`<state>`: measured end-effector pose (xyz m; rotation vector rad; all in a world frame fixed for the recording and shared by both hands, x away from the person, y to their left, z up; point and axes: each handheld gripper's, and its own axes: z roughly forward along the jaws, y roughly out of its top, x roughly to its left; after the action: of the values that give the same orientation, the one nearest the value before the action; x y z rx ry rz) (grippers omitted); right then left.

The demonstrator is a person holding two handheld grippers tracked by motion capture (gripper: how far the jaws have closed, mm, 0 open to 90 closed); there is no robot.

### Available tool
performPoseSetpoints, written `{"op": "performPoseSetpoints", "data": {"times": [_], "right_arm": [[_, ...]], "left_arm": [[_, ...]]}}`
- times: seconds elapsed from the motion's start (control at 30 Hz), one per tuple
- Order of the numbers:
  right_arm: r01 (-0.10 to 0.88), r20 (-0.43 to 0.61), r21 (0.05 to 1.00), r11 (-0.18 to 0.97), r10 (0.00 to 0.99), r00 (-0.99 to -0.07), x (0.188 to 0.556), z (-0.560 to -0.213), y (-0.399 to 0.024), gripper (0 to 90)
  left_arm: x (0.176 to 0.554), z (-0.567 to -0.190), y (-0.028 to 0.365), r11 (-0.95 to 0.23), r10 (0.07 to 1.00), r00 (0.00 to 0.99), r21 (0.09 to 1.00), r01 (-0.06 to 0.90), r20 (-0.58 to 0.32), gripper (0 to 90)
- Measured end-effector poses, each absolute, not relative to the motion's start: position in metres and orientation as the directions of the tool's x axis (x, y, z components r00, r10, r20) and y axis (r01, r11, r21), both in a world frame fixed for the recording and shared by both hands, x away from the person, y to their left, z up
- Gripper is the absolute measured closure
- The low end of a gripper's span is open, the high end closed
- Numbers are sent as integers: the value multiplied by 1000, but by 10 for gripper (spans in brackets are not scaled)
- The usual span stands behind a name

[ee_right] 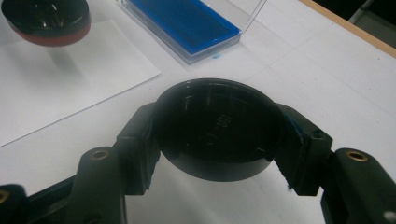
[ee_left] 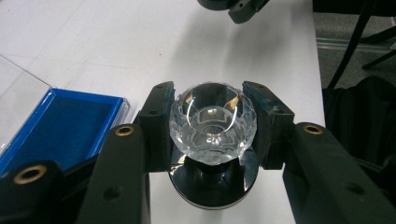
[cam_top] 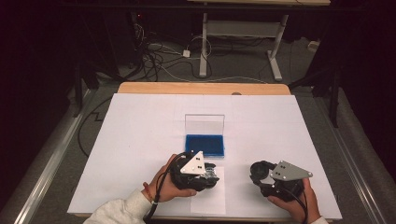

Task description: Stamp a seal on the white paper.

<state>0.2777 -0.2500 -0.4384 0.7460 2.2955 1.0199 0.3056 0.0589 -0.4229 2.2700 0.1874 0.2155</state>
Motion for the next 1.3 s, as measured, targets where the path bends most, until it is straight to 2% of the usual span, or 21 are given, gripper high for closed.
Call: {"op": "performPoseSetpoints", "data": {"times": [0.6, 0.97, 1.17, 1.3], "right_arm": [[277, -225, 776, 567, 658, -718, 278, -439, -249, 384], [278, -224, 774, 569, 656, -720, 278, -439, -249, 384], [278, -224, 774, 569, 656, -721, 277, -439, -249, 384], [277, -225, 773, 570, 656, -721, 277, -439, -249, 384]], "left_arm": [[307, -440, 52, -669, 181, 981, 739, 73, 68, 546], [304, -452, 52, -684, 182, 981, 725, 83, 60, 546], [304, -457, 60, -654, 199, 980, 749, 110, 30, 546], [304, -455, 58, -678, 197, 980, 727, 108, 38, 546]]}}
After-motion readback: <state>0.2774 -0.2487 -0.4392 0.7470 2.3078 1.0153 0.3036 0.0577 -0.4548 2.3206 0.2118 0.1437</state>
